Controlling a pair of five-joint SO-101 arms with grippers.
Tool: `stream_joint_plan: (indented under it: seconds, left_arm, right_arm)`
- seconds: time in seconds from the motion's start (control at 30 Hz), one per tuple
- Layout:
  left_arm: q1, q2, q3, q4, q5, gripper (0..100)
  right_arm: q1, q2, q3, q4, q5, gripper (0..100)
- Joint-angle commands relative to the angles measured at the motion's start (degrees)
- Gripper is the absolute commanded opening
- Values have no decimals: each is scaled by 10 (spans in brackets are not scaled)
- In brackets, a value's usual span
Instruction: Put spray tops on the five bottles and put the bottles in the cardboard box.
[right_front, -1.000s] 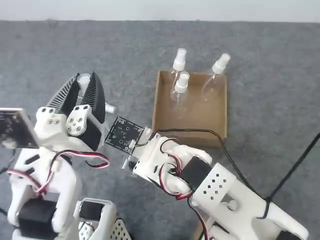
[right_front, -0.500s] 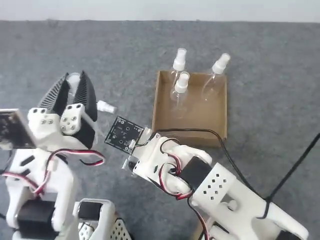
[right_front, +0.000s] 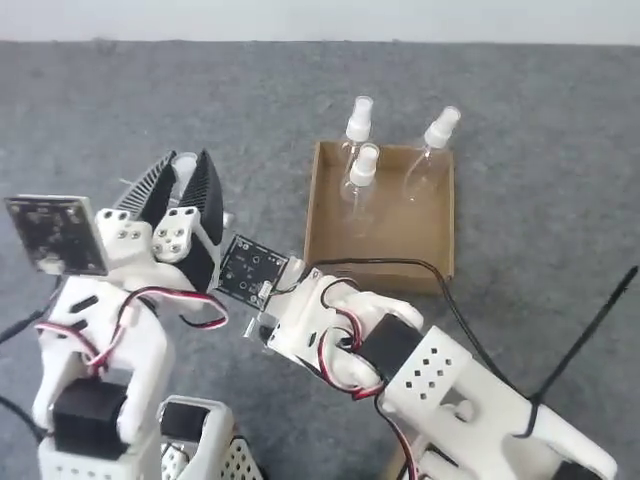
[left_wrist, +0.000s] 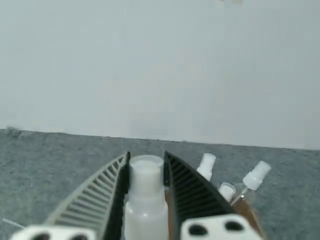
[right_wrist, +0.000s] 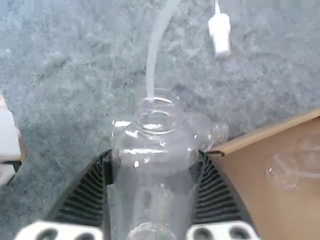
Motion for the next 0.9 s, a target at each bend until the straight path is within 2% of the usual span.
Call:
stream_joint_plan:
  seconds: [0.0,0.37,0.53,0.87]
  left_arm:
    - [0,4,-3,-17,10,12]
    - [0,4,0,-13,10,12]
    - [2,4,6,-12,10,12]
    - [37,4,80,7,6,31]
  right_arm:
    - [-5,-22,2,-34,8,6]
    - [-5,-84,185,-368,-9,6]
    - [-1,-103,190,-387,-120,6]
    - [-1,-148,222,-387,-130,6]
